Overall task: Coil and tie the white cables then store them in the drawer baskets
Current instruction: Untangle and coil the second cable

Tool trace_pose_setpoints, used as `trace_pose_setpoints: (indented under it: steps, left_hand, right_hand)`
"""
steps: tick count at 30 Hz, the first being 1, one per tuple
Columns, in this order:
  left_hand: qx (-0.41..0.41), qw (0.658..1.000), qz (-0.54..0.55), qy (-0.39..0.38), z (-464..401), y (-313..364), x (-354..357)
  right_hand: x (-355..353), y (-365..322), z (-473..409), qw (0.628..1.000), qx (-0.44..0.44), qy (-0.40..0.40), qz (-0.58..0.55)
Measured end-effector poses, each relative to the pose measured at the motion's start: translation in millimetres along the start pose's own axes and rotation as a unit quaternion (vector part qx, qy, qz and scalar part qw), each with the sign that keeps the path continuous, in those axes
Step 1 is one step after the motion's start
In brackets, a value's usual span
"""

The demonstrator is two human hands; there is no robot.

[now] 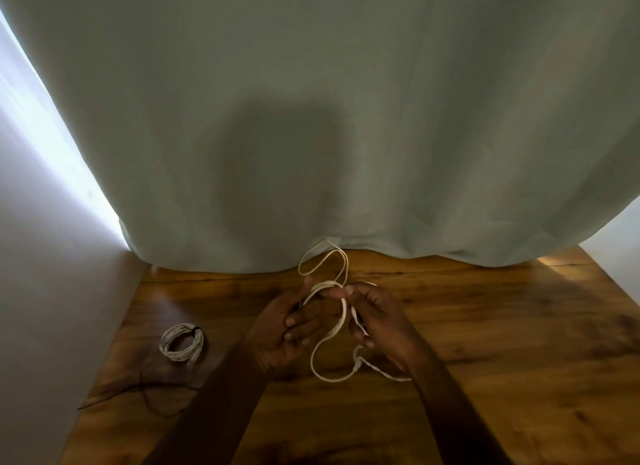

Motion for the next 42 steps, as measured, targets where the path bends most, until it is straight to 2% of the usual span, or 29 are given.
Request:
trace_pose_setpoints:
  steps: [3, 6, 10, 14, 18, 26, 28, 31, 33, 35, 36, 37, 39, 42]
  left_hand:
    - [0.043, 0.997, 0.03, 0.053, -0.3, 16.5, -14.0]
    - [0.077, 0.993, 0.037, 0.086, -7.3, 31.4, -19.3]
    - [0.097, 0.987, 0.037, 0.124, -16.9, 37.9, -23.1]
    - [0.133, 0.973, 0.095, 0.161, -21.4, 47.2, -30.7]
    - [0.17, 0.957, 0.036, 0.231, -22.3, 58.0, -36.5]
    - [0.214, 0.922, -0.098, 0.308, -25.0, 66.3, -47.1]
    - [0.218, 0.901, -0.176, 0.331, -23.1, 73.1, -46.3]
    - [0.201, 0.849, -0.348, 0.343, -22.6, 81.1, -35.2]
    - [0.181, 0.811, -0.441, 0.338, -22.9, 77.8, -31.1]
    - [0.174, 0.759, -0.539, 0.321, -22.6, 74.1, -30.0]
    - [0.169, 0.74, -0.576, 0.304, -23.1, 71.5, -27.8]
    - [0.162, 0.736, -0.591, 0.288, -23.4, 68.6, -27.4]
    - [0.139, 0.762, -0.575, 0.265, -23.2, 62.8, -26.3]
    - [0.078, 0.831, -0.486, 0.26, -20.7, 52.9, -29.9]
  right_hand:
    - [-4.5, 11.0, 4.2, 0.992, -0.028, -0.002, 0.124]
    - [-0.9, 24.2, 6.1, 0.962, -0.053, -0.013, 0.269]
    - [5.4, 31.0, 0.6, 0.925, -0.056, -0.027, 0.374]
    - [6.0, 41.8, -0.2, 0.905, -0.044, -0.073, 0.418]
    - [2.4, 34.1, 2.3, 0.906, -0.059, -0.067, 0.415]
    - [25.9, -5.2, -3.9, 0.886, -0.124, -0.085, 0.439]
    - [30.4, -14.2, -4.4, 0.883, -0.138, -0.094, 0.439]
    - [40.7, -24.2, -6.8, 0.88, -0.156, -0.116, 0.433]
    - [43.3, -31.7, -11.3, 0.88, -0.168, -0.117, 0.428]
    - [42.2, -41.5, -17.3, 0.881, -0.178, -0.114, 0.424]
    - [42.0, -46.8, -20.5, 0.878, -0.185, -0.116, 0.427]
    - [42.4, -50.9, -23.8, 0.872, -0.191, -0.122, 0.435]
    - [45.2, -56.9, -29.7, 0.858, -0.201, -0.139, 0.451]
    - [45.6, -65.8, -34.9, 0.87, -0.214, -0.144, 0.42]
Point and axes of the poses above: each hand's wrist, its own z-axis away from the middle knuckle, its own x-axis out of the palm, y = z × x, the point moved 10 cm from there along -z, towards the middle knuckle, and after that the axes turned 13 degrees about -z, right-handed, at the moved point
